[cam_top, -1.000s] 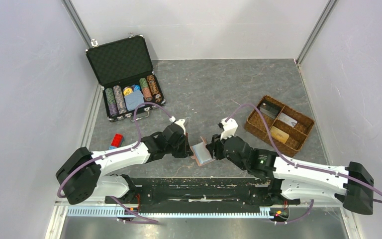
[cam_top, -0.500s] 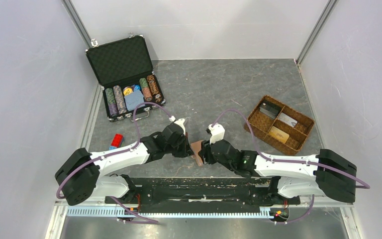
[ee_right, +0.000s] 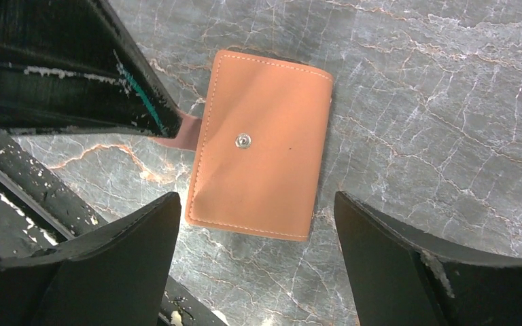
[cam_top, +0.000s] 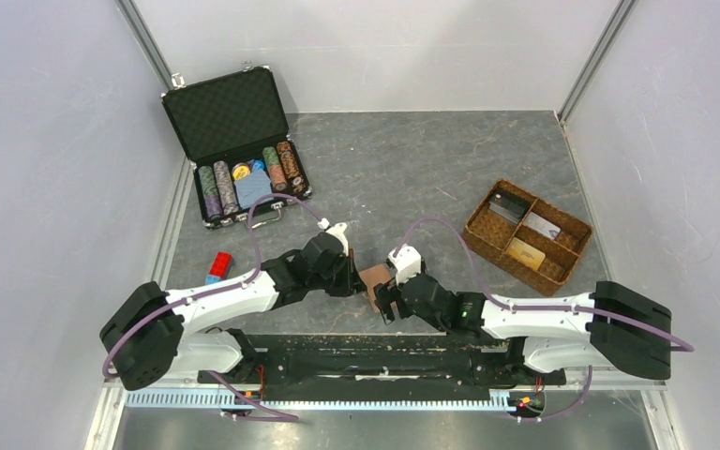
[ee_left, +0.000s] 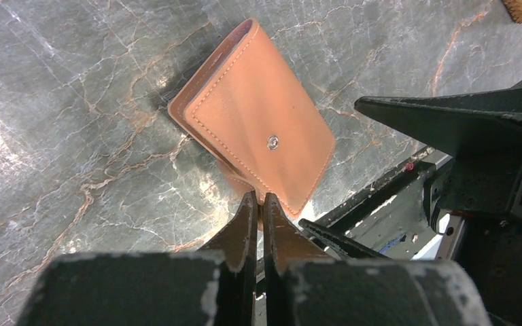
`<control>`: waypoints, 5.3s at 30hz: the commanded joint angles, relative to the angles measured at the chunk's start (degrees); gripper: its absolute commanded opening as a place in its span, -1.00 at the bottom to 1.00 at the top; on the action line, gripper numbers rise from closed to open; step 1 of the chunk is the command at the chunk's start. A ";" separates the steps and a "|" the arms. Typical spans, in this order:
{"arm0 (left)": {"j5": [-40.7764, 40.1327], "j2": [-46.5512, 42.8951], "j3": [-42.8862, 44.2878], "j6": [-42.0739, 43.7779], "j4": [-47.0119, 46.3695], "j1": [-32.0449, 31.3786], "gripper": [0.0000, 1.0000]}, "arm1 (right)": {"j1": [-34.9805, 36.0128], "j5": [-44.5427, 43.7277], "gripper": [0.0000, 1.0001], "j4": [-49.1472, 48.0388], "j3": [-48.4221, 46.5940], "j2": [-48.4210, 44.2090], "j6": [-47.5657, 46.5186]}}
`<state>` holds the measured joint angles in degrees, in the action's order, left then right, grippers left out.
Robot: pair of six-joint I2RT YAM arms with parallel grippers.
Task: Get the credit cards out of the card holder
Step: Open the card holder at the center of the board.
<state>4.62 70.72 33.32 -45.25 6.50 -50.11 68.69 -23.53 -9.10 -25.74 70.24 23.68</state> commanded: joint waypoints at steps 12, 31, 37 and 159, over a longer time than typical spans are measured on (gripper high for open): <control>0.68 -0.84 -0.27 -2.56 -3.29 0.19 -0.95 | 6.46 -12.58 0.70 -1.24 -4.51 7.34 -4.78; -1.08 -1.22 -0.81 -0.42 1.10 0.19 -0.95 | 6.52 -22.28 0.13 2.72 -3.71 2.80 -0.30; -1.04 -1.14 -1.76 -0.28 1.50 0.19 -0.95 | 3.76 -21.03 -0.04 4.74 -4.91 2.96 -0.40; 0.21 8.18 3.95 2.60 3.94 3.00 -0.58 | -5.75 4.44 -0.45 -8.65 13.82 -3.80 13.36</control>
<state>7.57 80.23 38.79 -44.84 9.93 -47.31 63.13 -18.06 -15.51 -13.63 65.73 35.22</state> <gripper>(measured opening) 0.225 0.279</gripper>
